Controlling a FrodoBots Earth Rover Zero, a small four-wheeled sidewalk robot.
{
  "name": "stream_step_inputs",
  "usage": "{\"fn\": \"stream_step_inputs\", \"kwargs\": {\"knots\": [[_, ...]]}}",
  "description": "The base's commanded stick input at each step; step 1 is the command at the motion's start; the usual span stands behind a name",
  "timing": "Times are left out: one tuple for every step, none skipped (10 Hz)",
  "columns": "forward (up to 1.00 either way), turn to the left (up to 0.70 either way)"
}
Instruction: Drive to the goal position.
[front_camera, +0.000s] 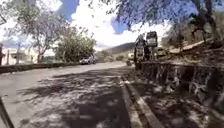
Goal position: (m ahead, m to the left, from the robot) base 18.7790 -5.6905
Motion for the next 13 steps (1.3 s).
{"fn": "stream_step_inputs", "kwargs": {"knots": [[0.7, 0.0], [0.7, 0.0], [0.7, 0.0], [0.7, 0.0], [0.7, 0.0], [0.7, 0.0], [0.7, 0.0], [0.7, 0.0], [0.7, 0.0], [0.7, 0.0], [0.7, 0.0], [0.7, 0.0], [0.7, 0.0]]}}
